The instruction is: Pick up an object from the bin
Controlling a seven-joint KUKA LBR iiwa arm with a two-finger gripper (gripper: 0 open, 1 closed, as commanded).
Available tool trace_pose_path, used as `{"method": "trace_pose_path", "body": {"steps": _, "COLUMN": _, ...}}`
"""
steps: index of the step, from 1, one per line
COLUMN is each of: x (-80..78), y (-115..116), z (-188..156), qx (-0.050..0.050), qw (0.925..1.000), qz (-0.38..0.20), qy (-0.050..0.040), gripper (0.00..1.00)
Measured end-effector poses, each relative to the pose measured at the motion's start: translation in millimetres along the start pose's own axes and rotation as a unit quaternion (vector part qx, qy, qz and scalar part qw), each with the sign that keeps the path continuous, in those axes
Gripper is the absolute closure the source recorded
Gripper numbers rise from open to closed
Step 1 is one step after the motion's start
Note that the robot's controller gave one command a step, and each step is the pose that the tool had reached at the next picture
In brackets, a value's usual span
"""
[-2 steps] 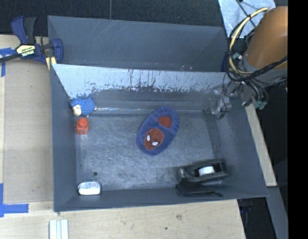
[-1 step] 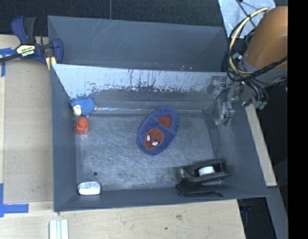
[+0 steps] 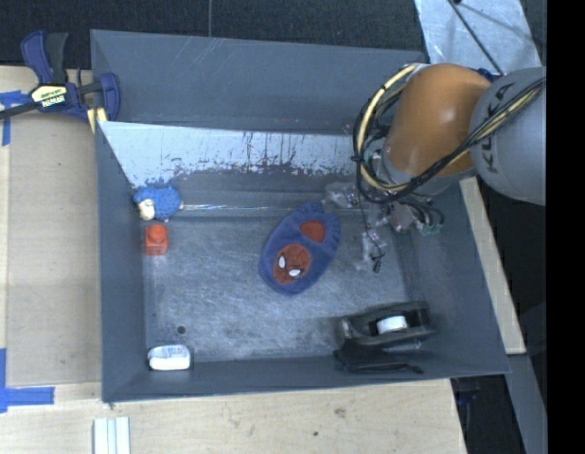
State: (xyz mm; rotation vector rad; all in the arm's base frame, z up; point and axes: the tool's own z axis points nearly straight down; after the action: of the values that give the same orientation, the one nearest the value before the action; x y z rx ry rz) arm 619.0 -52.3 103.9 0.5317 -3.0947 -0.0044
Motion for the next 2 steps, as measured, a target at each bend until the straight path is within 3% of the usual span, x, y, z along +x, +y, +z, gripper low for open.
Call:
{"method": "trace_pose_path", "body": {"steps": 1, "x": -3.6, "y": 40.7, "z": 32.6, "qx": 0.002, "qw": 0.9946, "qz": 0.104, "qy": -0.0042, "gripper": 0.00}}
{"method": "trace_pose_path", "body": {"steps": 2, "x": -5.7, "y": 39.2, "z": 28.7, "qx": 0.003, "qw": 0.9946, "qz": 0.103, "qy": -0.0079, "gripper": 1.00}}
